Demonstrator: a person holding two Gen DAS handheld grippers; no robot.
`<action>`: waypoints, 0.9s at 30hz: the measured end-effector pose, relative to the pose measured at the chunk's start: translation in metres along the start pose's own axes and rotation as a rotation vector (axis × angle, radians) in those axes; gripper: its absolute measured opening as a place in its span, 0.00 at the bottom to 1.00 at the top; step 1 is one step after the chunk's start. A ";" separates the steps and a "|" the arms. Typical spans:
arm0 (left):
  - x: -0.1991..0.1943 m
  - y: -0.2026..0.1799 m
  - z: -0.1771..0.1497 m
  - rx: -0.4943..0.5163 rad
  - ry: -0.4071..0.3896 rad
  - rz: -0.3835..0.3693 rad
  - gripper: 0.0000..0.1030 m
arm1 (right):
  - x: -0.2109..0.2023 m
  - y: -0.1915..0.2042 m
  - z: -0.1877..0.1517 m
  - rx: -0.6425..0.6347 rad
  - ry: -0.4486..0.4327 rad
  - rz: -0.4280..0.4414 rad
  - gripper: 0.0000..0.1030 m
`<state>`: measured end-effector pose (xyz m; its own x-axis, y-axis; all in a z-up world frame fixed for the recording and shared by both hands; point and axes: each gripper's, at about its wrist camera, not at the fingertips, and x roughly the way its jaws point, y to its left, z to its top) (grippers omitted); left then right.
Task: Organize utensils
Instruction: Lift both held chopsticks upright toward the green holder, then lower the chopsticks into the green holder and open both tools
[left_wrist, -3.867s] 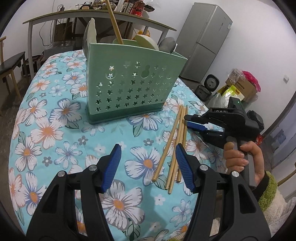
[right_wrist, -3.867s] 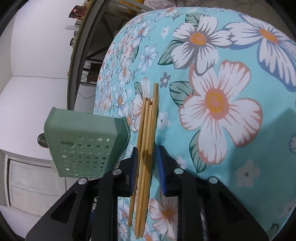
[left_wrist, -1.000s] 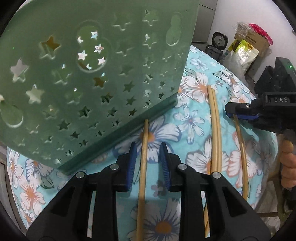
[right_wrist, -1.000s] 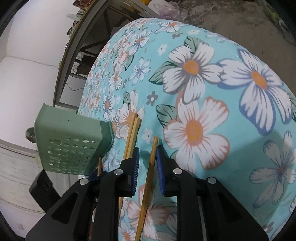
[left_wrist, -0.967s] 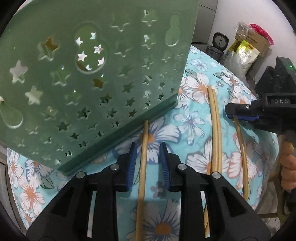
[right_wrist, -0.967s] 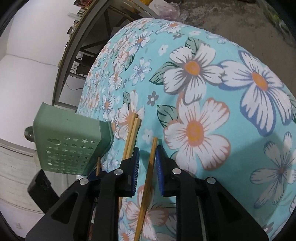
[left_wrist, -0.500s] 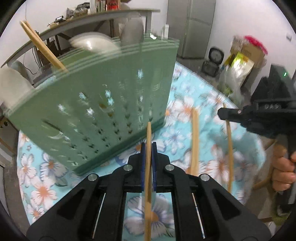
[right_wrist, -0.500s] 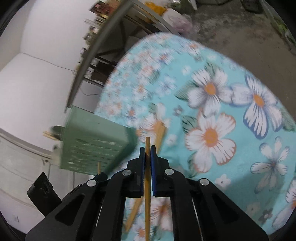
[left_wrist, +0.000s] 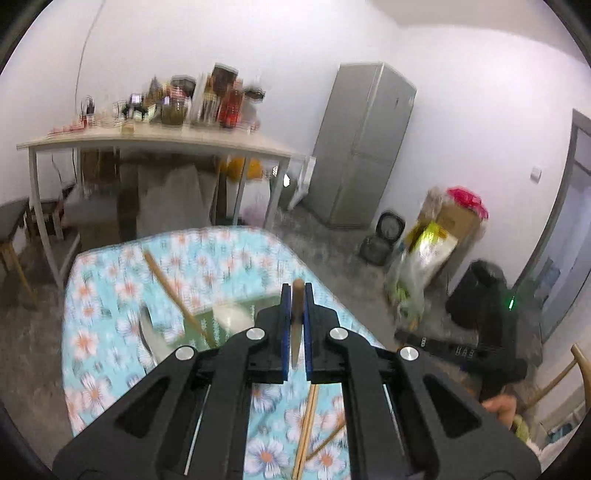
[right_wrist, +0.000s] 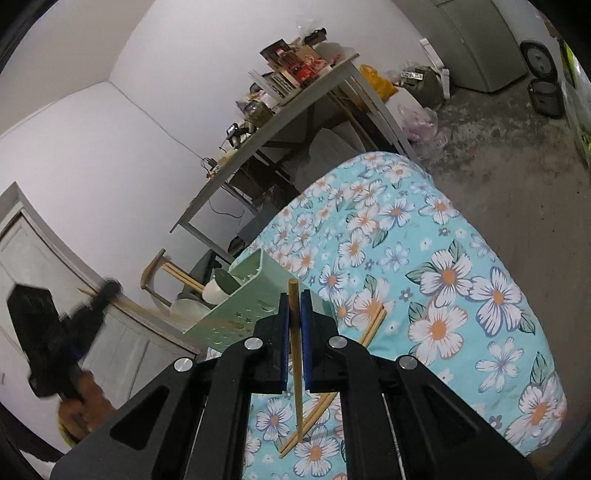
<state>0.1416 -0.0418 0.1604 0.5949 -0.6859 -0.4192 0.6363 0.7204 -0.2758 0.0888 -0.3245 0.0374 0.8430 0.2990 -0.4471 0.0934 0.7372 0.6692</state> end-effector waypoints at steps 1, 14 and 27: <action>-0.004 -0.002 0.009 0.004 -0.031 -0.007 0.05 | -0.002 0.000 0.000 -0.002 -0.003 0.000 0.06; 0.004 -0.007 0.064 0.021 -0.170 0.019 0.05 | -0.028 0.001 0.003 -0.008 -0.036 -0.011 0.06; 0.057 0.001 0.081 0.034 -0.226 0.069 0.05 | -0.029 -0.004 0.003 0.008 -0.034 -0.019 0.06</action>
<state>0.2154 -0.0885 0.2064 0.7298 -0.6436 -0.2306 0.6044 0.7651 -0.2221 0.0654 -0.3383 0.0498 0.8587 0.2640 -0.4392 0.1136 0.7377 0.6655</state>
